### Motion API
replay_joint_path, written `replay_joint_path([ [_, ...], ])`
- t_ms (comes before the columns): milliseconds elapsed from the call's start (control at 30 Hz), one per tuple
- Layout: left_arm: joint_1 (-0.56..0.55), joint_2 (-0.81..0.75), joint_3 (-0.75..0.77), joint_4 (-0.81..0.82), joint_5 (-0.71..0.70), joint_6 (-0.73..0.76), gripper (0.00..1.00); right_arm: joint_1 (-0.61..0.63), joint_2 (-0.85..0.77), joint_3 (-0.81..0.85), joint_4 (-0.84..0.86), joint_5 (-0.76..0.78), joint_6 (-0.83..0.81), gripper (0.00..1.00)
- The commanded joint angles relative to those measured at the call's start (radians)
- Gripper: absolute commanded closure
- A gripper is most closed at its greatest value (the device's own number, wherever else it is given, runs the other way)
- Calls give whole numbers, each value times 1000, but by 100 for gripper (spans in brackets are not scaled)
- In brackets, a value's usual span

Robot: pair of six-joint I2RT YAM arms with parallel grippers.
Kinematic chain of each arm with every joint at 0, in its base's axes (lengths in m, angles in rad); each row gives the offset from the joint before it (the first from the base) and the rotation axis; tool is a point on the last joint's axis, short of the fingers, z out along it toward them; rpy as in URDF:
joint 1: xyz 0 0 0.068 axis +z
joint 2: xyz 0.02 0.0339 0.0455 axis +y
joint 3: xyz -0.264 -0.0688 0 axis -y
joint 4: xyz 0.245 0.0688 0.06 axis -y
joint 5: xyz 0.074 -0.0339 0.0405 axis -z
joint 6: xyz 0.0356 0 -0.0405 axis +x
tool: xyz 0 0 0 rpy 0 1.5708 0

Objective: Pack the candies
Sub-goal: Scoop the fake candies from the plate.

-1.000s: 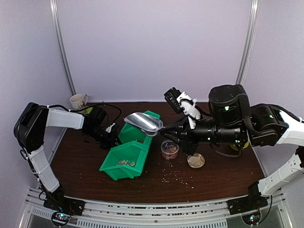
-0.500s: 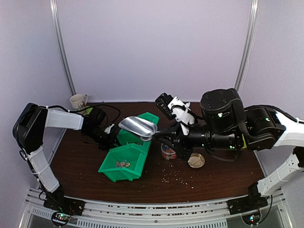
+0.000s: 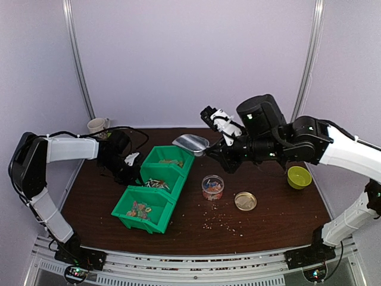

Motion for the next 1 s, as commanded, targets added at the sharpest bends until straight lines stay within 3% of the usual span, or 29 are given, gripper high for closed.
replay_joint_path([
  [0, -8, -77, 57, 27, -2, 56, 100, -6, 86, 104, -127, 67, -171, 100],
  [567, -25, -120, 66, -12, -104, 78, 100, 29, 469, 505, -508, 37, -385, 100],
  [967, -81, -115, 94, -57, -248, 102, 100, 52, 645, 602, -551, 163, -363, 100],
])
